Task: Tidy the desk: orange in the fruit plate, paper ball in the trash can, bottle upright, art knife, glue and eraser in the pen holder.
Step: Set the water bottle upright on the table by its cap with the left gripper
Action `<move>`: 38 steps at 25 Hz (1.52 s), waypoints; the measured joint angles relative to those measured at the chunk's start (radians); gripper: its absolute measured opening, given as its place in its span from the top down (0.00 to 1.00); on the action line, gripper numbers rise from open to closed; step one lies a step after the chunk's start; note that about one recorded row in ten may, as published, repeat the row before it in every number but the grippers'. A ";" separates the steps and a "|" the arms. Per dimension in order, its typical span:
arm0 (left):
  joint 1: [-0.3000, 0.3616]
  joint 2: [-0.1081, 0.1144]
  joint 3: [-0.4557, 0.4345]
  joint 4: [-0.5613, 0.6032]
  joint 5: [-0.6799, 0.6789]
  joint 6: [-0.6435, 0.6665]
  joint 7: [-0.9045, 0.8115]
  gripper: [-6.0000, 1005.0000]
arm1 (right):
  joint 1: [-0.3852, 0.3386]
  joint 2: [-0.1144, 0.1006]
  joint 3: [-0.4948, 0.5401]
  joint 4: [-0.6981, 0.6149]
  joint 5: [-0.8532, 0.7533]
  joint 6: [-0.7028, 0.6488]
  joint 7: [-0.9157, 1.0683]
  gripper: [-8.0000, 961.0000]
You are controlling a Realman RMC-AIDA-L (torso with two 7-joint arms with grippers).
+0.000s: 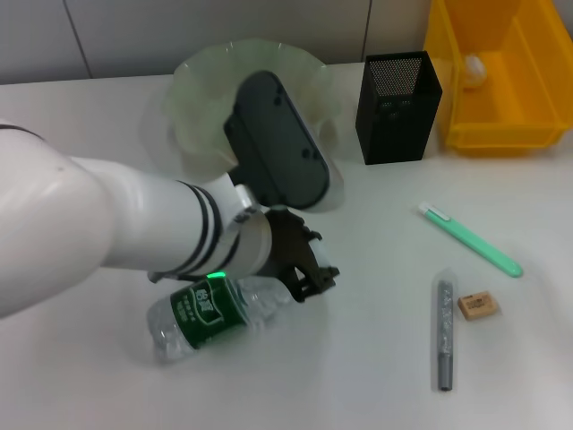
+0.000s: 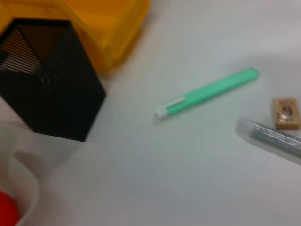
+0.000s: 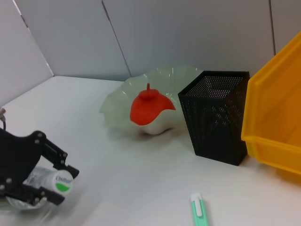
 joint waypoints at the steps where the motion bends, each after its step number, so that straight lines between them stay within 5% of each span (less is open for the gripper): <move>1: 0.007 0.000 -0.010 0.009 0.001 0.002 0.004 0.56 | 0.000 0.000 0.000 0.002 0.000 0.000 0.000 0.27; 8: 0.075 0.001 -0.107 0.084 0.005 0.017 0.065 0.56 | 0.004 0.000 0.000 0.020 0.000 0.007 -0.001 0.27; 38: 0.255 0.002 -0.259 0.285 0.018 -0.010 0.105 0.56 | 0.042 0.001 -0.014 0.041 -0.025 0.033 0.007 0.27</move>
